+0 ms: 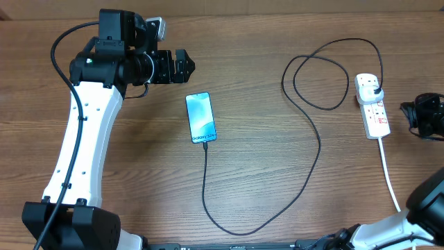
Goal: Plug charger to phone and switch on socket
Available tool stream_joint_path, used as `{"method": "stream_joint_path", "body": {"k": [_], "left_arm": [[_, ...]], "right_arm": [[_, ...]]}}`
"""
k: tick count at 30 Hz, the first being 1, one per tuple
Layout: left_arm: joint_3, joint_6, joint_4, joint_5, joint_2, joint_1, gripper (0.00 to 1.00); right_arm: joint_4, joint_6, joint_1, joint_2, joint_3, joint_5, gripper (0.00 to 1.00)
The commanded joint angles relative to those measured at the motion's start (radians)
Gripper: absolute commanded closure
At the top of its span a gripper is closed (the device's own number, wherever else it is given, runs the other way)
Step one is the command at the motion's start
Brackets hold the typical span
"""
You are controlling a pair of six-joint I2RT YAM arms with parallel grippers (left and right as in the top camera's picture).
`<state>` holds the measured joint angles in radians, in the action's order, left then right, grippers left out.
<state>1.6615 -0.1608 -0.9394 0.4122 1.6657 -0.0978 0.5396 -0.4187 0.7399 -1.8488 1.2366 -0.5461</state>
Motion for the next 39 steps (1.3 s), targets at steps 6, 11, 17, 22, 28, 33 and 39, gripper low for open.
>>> {"method": "stream_joint_path", "body": {"k": [6,11,17,22,28,33,39], "left_arm": [[0.008,0.011,0.001,0.014,-0.01,0.004,0.0],[0.008,0.011,0.001,0.014,-0.01,0.004,0.01],[0.008,0.011,0.001,0.014,-0.01,0.004,0.0],[0.008,0.011,0.001,0.014,-0.01,0.004,0.0],[0.008,0.011,0.001,0.014,-0.01,0.004,0.01],[0.008,0.011,0.001,0.014,-0.01,0.004,0.01],[0.008,0.011,0.001,0.014,-0.01,0.004,0.01]], "right_arm": [[-0.066,0.0,-0.005,-0.069,0.023,-0.044,0.96],[-0.103,-0.061,-0.034,-0.126,0.023,-0.07,0.96],[-0.158,-0.106,-0.063,-0.17,0.023,-0.073,0.96],[-0.179,-0.143,-0.066,-0.179,0.021,-0.073,0.96],[-0.179,-0.158,-0.067,-0.202,0.021,-0.074,0.96],[-0.179,-0.157,-0.067,-0.235,0.021,-0.078,0.96],[-0.174,-0.157,-0.067,-0.238,0.021,-0.078,0.96]]}}
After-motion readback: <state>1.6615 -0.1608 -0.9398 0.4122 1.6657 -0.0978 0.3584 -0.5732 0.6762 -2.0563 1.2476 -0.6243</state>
